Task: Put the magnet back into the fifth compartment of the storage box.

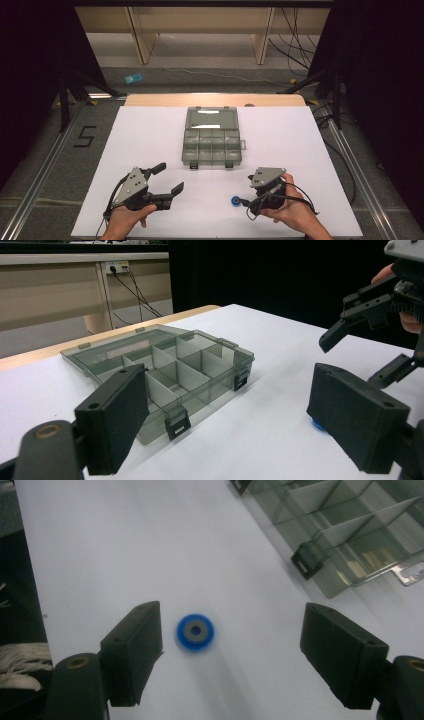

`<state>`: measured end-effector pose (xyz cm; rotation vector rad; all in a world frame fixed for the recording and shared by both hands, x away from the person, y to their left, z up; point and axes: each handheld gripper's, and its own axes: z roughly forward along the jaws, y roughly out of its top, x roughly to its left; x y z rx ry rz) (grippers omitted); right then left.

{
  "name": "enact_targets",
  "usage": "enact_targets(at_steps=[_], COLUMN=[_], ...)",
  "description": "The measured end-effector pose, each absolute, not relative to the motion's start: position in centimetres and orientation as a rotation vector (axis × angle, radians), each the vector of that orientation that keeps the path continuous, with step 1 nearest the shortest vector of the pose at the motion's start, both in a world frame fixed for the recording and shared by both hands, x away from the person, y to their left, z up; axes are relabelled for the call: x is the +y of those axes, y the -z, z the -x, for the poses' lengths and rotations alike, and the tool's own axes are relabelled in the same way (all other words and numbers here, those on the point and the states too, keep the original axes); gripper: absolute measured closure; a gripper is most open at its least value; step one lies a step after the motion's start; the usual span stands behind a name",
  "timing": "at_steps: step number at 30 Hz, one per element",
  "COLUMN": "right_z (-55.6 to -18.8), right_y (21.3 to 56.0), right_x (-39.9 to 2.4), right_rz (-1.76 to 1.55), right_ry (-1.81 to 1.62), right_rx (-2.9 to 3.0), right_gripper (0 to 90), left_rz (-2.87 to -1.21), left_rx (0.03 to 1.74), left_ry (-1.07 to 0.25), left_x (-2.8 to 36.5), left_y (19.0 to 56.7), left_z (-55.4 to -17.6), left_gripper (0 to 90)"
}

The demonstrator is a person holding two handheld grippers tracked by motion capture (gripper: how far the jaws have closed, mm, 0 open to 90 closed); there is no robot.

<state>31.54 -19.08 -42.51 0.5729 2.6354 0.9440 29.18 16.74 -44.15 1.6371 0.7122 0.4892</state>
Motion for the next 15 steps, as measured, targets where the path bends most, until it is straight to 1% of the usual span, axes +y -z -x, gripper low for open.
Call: enact_targets(at_steps=[11, 15], right_z=[-32.1, -32.5], right_y=[43.1, 43.5], right_x=[-16.9, -16.4], right_rz=[-0.45, -0.444], right_ry=[-0.788, -0.752], right_rx=[2.748, 2.782], right_gripper=[33.4, 33.8], left_rz=[-1.635, -1.633], left_rx=[0.711, 0.71], left_ry=[-0.487, -0.486], left_x=[16.7, 16.7], left_y=[44.1, 44.1], left_z=[-29.2, -29.2], left_gripper=[15.9, 15.9])
